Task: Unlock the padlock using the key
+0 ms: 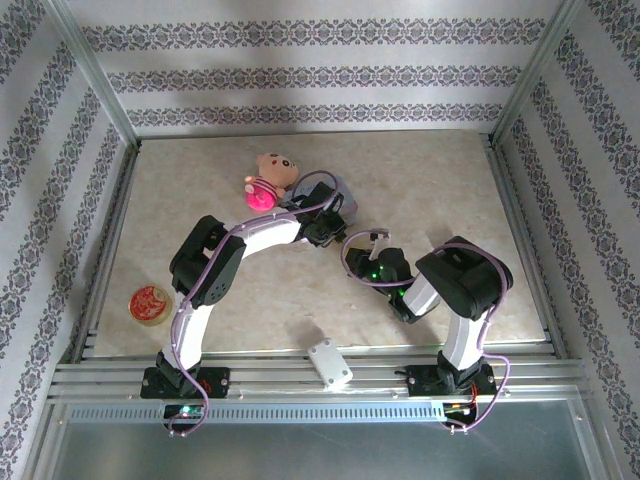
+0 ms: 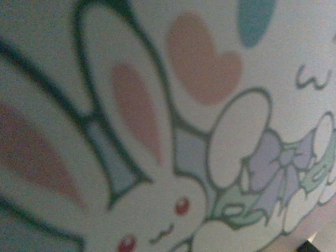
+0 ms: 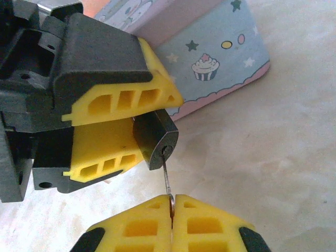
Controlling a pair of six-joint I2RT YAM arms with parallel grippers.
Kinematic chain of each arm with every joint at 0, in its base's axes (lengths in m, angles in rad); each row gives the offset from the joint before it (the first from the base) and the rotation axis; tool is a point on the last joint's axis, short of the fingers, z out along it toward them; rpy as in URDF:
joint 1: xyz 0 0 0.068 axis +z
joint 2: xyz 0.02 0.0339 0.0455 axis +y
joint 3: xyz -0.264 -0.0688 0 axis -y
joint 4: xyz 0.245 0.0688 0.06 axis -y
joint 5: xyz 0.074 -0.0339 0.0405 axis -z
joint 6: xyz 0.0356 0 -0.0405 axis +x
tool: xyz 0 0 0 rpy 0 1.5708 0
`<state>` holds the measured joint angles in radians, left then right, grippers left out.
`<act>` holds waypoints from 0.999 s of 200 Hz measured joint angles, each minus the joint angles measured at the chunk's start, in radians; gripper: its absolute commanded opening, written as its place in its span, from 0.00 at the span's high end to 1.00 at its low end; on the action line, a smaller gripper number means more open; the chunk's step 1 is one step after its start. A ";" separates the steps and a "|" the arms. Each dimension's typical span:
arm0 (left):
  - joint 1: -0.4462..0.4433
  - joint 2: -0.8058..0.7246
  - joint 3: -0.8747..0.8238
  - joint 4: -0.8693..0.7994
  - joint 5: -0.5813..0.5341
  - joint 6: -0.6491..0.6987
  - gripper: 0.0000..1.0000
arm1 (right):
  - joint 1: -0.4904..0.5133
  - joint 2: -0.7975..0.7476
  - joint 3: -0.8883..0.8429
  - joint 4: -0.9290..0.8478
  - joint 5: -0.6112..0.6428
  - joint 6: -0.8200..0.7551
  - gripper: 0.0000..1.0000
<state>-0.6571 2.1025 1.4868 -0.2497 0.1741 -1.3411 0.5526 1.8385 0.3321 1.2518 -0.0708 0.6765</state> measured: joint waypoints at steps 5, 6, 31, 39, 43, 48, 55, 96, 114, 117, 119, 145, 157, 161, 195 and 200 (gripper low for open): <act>0.000 0.000 0.000 0.000 0.001 0.000 0.97 | 0.000 -0.002 0.000 -0.002 0.001 -0.002 1.00; 0.000 0.000 0.000 0.000 0.001 0.000 0.97 | 0.000 -0.002 0.000 -0.003 0.001 -0.002 1.00; 0.000 0.000 0.000 0.000 0.002 -0.001 0.97 | 0.000 -0.010 0.000 -0.008 0.004 -0.003 1.00; 0.000 0.000 0.000 0.000 0.002 -0.001 0.97 | 0.000 -0.011 -0.003 -0.006 0.005 -0.003 1.00; 0.000 0.000 0.000 0.000 0.002 -0.002 0.97 | 0.000 -0.013 -0.006 -0.006 0.006 -0.003 1.00; 0.000 0.000 0.000 0.000 0.003 -0.003 0.97 | 0.000 -0.015 -0.011 -0.002 0.005 -0.003 1.00; 0.000 0.000 -0.002 0.001 0.003 -0.003 0.97 | 0.000 -0.020 -0.015 0.001 0.005 -0.003 1.00; -0.003 -0.001 -0.005 0.002 0.009 -0.005 0.97 | 0.006 -0.054 -0.026 0.046 -0.003 -0.003 1.00; -0.004 -0.002 -0.005 0.003 0.010 -0.007 0.97 | 0.008 -0.062 -0.026 0.076 -0.010 -0.003 1.00; -0.004 -0.002 -0.005 0.004 0.010 -0.007 0.97 | 0.008 -0.062 -0.026 0.079 -0.010 -0.003 1.00; -0.004 -0.002 -0.005 0.004 0.010 -0.007 0.97 | 0.008 -0.062 -0.026 0.080 -0.011 -0.003 1.00; -0.004 -0.002 -0.005 0.004 0.010 -0.007 0.97 | 0.008 -0.059 -0.026 0.087 -0.013 -0.002 1.00; -0.004 -0.002 -0.005 0.004 0.010 -0.007 0.97 | 0.008 -0.051 -0.027 0.090 -0.013 0.001 1.00; -0.004 -0.002 -0.005 0.004 0.010 -0.007 0.97 | 0.008 -0.048 -0.027 0.090 -0.013 0.001 1.00; -0.004 -0.002 -0.010 0.012 0.008 -0.006 0.91 | -0.007 -0.042 -0.062 0.095 -0.013 0.027 1.00; -0.004 -0.002 -0.011 0.013 0.008 -0.006 0.90 | -0.013 -0.039 -0.071 0.095 -0.013 0.033 1.00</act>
<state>-0.6609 2.1006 1.4761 -0.2363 0.1825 -1.3476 0.5392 1.7992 0.2615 1.3472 -0.0834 0.7097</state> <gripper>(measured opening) 0.301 0.041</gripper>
